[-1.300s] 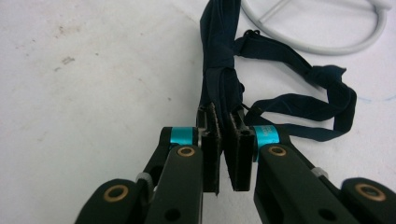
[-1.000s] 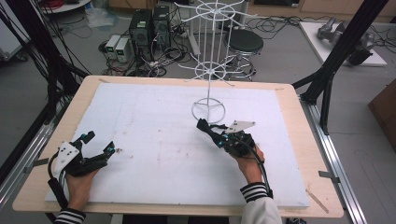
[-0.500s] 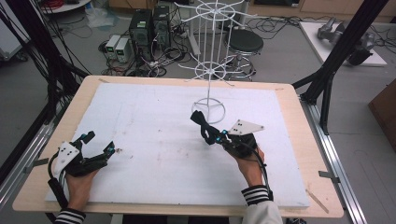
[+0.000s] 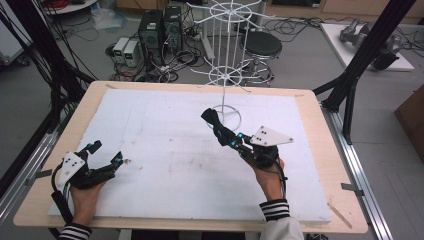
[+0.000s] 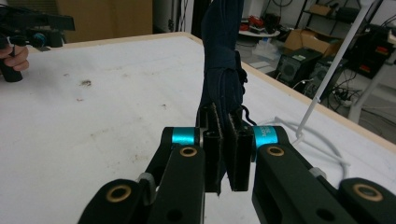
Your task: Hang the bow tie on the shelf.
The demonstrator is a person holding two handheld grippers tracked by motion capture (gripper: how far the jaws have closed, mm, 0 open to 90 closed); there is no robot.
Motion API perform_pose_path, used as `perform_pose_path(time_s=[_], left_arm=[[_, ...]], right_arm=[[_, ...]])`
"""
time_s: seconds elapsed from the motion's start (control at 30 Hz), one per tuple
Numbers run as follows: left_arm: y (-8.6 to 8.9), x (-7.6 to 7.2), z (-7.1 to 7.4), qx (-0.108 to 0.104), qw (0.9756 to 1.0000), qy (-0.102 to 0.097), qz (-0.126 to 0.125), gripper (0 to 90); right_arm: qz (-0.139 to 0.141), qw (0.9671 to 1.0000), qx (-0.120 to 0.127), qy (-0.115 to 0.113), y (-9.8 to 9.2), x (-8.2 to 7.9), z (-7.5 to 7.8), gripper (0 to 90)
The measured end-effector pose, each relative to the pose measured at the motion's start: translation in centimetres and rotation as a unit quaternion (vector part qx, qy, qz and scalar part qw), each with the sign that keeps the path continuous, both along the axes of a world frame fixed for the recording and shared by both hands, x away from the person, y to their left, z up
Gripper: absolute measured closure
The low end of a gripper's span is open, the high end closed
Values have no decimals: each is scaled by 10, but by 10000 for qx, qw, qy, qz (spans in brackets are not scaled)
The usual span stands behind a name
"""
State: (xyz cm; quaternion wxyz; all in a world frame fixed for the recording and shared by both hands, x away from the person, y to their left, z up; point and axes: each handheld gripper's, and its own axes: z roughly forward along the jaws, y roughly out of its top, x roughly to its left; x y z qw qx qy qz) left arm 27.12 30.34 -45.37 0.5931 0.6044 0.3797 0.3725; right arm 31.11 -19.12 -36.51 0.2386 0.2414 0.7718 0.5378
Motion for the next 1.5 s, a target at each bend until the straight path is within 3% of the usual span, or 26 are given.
perform_pose_path(time_s=[0.57,0.77,0.97,1.5], left_arm=[[0,0,0,-16,10000,0,3,146],[0,0,0,-21,10000,-3,2,146],[0,0,0,-25,10000,1,-1,146],[0,0,0,-38,10000,10,1,146]], right_arm=[[-11,9992,70,-384,12,7,50,868],[-59,9987,259,-436,11,12,63,868],[-120,9984,302,-469,10,19,66,867],[-301,9971,636,-293,0,41,61,867]])
